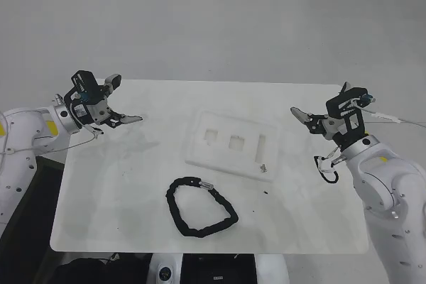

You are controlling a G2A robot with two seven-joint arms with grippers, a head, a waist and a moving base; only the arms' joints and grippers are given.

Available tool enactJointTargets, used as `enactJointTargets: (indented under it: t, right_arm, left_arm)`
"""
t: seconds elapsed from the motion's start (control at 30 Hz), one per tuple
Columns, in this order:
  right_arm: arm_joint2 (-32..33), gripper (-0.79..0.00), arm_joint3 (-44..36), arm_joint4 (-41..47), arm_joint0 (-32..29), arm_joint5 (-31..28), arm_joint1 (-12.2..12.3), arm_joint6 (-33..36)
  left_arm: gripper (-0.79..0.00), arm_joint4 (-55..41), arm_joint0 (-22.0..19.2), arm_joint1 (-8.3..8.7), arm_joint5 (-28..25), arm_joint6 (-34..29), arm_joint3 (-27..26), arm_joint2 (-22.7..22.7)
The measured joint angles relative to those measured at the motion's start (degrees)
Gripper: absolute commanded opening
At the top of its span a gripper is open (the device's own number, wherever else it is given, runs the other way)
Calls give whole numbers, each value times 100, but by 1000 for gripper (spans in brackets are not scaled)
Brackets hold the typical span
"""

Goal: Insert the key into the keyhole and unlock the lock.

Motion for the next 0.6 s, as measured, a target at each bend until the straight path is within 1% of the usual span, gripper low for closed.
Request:
enactJointTargets:
  t: [0.6]
  right_arm:
    - [-45, 0, -3, 25, -27, 60, -7, 54]
  left_arm:
    - [0, 0, 0, 0, 0, 0, 0, 0]
